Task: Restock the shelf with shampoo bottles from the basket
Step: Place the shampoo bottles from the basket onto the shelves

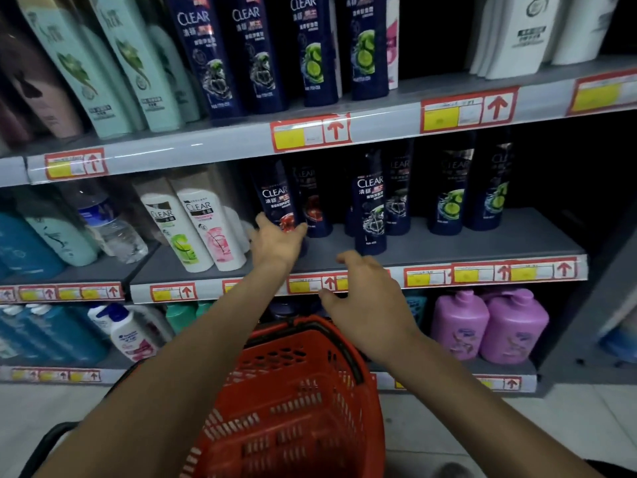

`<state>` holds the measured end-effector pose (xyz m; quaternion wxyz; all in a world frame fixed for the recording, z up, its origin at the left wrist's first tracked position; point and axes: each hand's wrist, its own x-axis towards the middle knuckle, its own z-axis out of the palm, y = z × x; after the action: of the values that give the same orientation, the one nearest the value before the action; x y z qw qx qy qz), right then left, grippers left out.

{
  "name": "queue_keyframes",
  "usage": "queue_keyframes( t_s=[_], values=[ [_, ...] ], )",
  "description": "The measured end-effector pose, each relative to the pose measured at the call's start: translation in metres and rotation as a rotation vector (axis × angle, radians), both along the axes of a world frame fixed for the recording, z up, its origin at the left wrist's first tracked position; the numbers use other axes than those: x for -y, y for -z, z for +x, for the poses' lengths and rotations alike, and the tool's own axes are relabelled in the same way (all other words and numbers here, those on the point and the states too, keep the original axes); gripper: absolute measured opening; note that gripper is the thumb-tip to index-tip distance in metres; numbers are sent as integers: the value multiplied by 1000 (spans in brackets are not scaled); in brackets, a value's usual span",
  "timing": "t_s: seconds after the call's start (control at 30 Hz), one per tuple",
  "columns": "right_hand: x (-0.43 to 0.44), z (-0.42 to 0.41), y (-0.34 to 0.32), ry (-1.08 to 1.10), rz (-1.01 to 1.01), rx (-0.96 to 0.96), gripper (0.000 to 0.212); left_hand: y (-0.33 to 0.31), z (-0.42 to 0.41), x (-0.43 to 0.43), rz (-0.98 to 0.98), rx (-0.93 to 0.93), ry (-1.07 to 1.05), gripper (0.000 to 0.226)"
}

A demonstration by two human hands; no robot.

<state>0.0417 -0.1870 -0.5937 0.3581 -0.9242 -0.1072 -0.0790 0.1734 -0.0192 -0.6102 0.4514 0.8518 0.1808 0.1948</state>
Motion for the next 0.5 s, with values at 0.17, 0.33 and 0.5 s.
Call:
queue_keyframes(
  t_s=[0.17,0.33,0.5],
  values=[
    [0,-4,-1,-9,-14,13,45,1,23,-9,-80,45,-44,64],
    [-8,-3,-3,-16,-14,7,46,-4,7,-13,-188,100,19,58],
    [-30,-2,-8,-16,16,1,46,-12,-49,-23,-229,211,146,41]
  ],
)
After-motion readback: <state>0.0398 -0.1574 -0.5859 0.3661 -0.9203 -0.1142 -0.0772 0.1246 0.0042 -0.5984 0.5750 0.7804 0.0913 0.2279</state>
